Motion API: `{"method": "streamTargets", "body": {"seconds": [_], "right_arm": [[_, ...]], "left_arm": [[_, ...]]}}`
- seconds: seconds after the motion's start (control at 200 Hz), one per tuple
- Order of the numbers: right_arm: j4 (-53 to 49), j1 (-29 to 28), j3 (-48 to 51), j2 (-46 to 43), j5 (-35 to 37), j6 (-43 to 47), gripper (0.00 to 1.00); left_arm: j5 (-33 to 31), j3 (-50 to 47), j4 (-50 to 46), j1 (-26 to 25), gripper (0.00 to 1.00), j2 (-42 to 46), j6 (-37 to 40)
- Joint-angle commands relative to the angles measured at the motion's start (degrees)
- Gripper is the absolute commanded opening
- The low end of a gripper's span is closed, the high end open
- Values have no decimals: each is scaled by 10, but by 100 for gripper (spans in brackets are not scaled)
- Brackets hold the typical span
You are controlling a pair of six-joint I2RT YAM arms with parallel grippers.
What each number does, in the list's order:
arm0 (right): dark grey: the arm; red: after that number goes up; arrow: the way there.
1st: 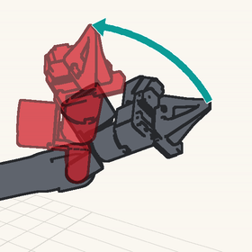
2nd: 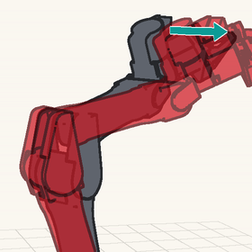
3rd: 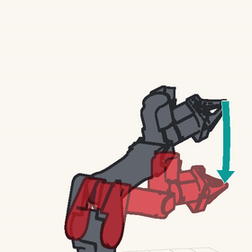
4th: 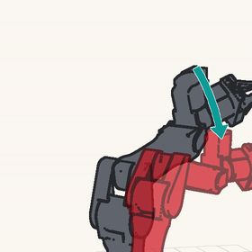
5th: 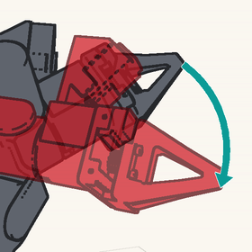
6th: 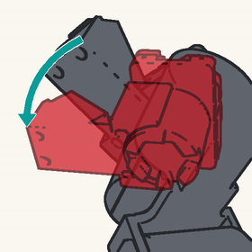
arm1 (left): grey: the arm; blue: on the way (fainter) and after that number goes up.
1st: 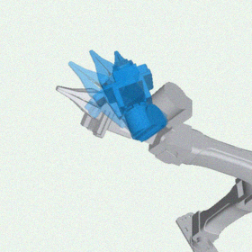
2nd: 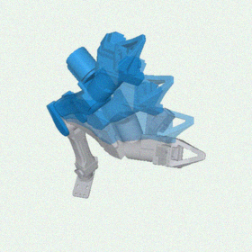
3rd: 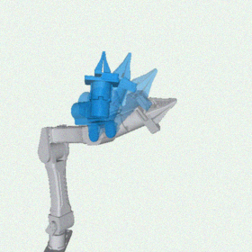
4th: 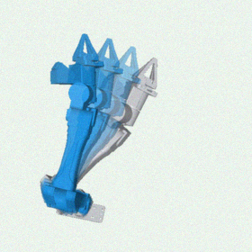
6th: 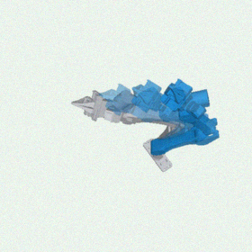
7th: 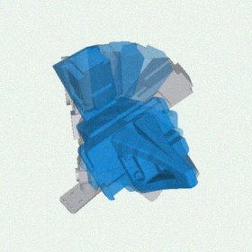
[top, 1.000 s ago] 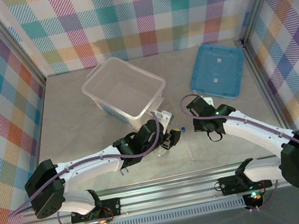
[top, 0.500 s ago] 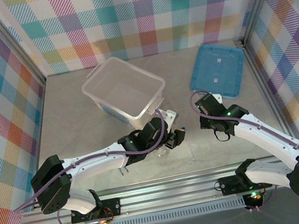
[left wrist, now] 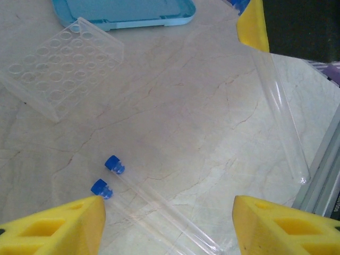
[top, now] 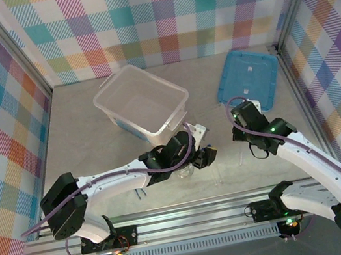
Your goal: Organize the chemistry lab equipment
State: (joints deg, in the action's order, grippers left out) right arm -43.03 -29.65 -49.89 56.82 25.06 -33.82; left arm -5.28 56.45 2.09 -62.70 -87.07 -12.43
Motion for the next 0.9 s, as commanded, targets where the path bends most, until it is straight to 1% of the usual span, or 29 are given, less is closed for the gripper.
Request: {"method": "streamTargets", "body": {"seconds": [0.0,0.355,0.645,0.895], "right_arm": [[-14,5,-22,-10,3,10,9],[-23,15,-37,-25,0,18,9],[-31,24,-51,-37,-1,25,9],[-42,26,-70,-55,-6,31,9]], "left_arm": [[17,23,7,6,65,-7,-8],[36,32,12,10,66,-20,-19],[55,43,13,26,66,-36,-33],[92,75,4,35,67,-64,-46]]}}
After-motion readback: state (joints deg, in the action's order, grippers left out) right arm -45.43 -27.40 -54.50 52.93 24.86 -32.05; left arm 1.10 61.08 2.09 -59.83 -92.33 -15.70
